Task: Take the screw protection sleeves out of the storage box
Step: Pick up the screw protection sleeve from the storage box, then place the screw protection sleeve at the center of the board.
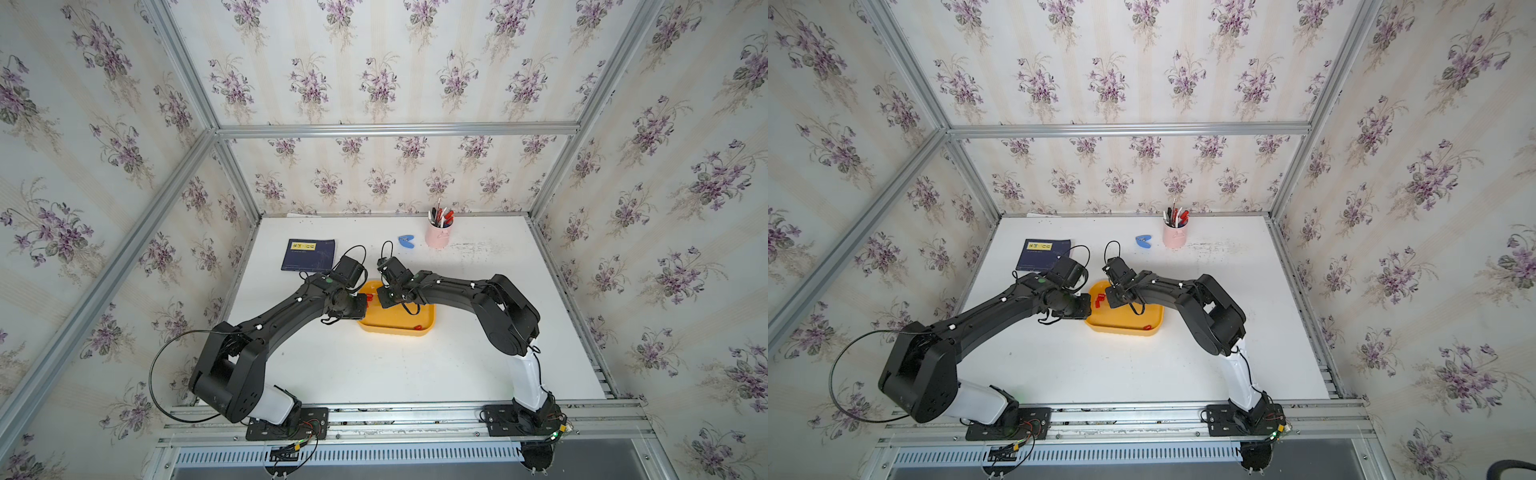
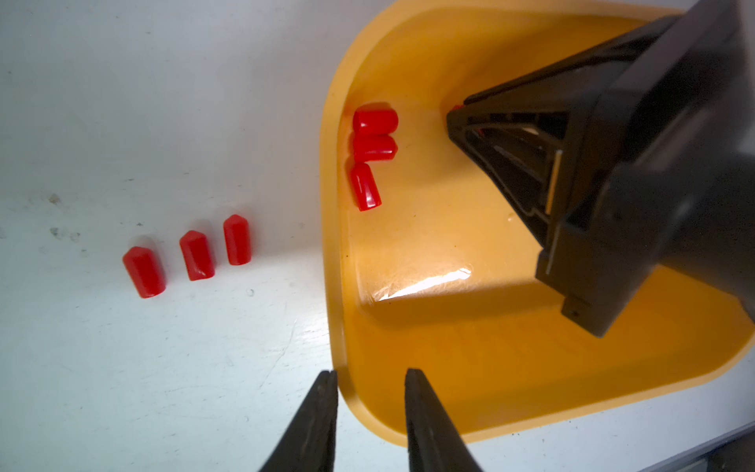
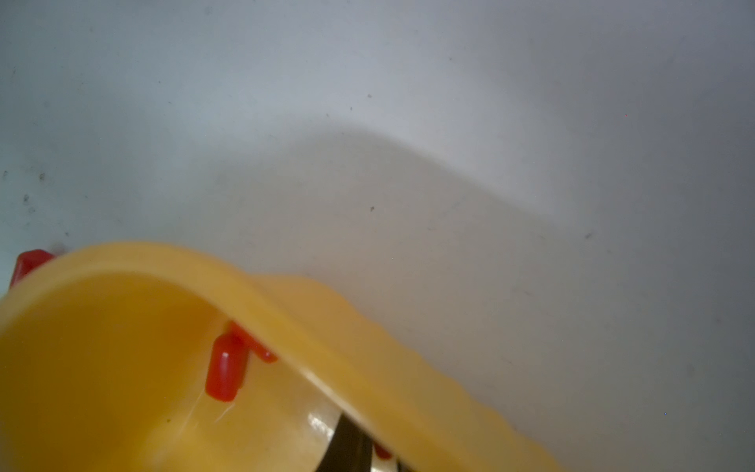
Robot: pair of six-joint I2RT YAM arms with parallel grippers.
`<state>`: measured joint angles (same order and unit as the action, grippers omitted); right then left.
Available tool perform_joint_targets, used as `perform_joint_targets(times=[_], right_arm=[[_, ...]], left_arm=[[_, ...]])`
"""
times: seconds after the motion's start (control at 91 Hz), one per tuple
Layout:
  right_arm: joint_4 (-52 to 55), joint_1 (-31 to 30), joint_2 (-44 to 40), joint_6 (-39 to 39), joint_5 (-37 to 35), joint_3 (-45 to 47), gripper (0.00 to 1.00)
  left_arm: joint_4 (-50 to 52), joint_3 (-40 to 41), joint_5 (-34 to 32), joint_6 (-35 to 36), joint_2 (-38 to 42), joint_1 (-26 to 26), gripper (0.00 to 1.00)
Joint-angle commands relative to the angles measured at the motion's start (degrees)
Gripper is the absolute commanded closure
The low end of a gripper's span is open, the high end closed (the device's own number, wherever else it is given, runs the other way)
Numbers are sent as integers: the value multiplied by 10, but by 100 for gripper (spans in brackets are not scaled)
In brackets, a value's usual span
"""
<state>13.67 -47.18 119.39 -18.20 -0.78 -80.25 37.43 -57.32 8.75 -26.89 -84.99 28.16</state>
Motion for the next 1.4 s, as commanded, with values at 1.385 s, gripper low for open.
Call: perform_joint_targets(times=[1.385], right_arm=[[-14,234,-253,11,-28,296,85]], left_arm=[[21,-39,-7,9,-13,1,66]])
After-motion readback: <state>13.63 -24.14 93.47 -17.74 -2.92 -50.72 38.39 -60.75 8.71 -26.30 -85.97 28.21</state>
